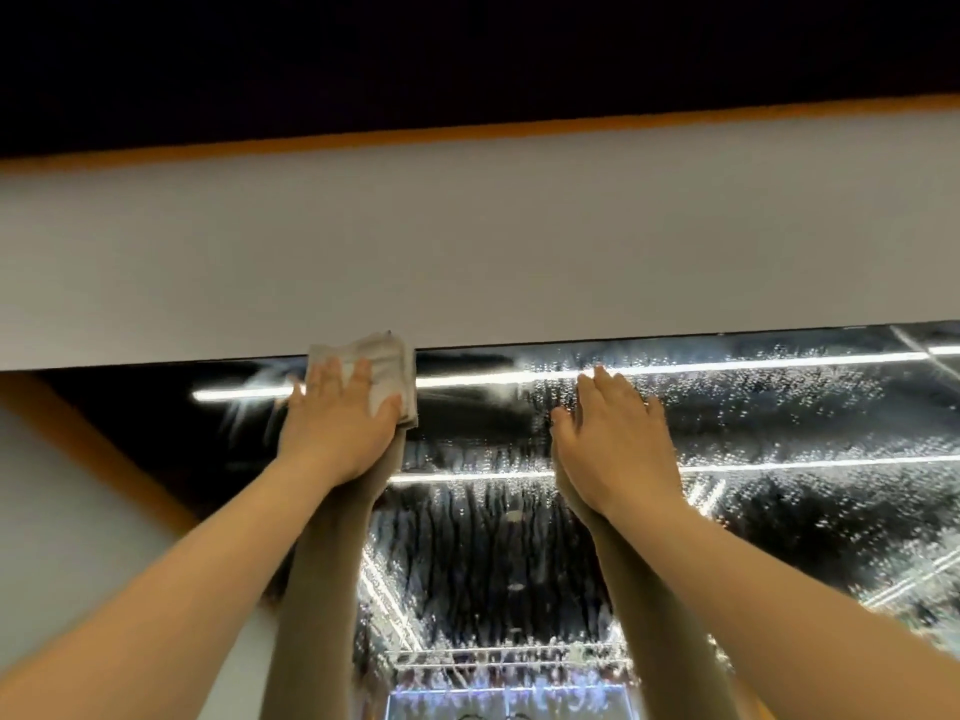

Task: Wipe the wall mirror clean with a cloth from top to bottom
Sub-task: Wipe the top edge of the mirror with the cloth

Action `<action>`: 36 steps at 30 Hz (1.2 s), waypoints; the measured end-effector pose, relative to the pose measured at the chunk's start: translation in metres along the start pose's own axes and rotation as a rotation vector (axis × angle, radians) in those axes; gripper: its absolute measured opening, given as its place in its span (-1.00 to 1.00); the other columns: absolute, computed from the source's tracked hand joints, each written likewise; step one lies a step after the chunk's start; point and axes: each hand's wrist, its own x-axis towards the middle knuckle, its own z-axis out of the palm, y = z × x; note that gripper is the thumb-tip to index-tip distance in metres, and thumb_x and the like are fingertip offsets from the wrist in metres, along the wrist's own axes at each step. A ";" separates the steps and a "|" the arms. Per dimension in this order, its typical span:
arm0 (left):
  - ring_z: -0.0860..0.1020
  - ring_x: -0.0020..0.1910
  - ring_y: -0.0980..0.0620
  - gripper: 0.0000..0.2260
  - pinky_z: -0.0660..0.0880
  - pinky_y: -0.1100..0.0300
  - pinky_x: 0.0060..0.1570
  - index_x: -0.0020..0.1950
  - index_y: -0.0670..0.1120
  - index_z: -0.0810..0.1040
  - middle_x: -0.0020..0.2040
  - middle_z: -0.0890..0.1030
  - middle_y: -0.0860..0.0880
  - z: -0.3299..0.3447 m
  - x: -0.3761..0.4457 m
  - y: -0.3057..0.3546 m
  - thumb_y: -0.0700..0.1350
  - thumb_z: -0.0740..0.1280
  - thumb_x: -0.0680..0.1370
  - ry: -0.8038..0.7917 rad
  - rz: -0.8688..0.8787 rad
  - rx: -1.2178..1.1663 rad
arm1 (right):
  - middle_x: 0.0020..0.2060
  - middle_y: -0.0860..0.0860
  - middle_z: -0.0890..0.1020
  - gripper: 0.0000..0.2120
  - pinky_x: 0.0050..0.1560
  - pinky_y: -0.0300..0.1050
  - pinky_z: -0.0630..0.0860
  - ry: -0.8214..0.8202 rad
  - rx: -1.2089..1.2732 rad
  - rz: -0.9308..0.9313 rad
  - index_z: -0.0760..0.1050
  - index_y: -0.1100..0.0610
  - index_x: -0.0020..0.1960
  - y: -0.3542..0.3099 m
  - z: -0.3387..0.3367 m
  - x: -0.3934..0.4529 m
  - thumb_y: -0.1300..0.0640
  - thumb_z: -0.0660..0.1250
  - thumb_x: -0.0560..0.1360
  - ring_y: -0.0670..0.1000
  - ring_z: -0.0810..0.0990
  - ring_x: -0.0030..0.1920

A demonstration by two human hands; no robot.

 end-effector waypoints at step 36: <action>-0.27 0.55 -0.16 -0.42 -0.16 -0.04 0.51 0.59 -0.08 -0.20 0.58 -0.22 -0.21 -0.003 -0.026 0.012 0.12 -0.06 0.67 -0.122 -0.033 0.010 | 0.48 0.07 0.27 -0.44 0.49 0.17 0.13 -0.085 0.203 0.018 0.06 0.14 0.56 -0.001 -0.024 0.000 -0.01 0.11 0.63 0.11 0.25 0.47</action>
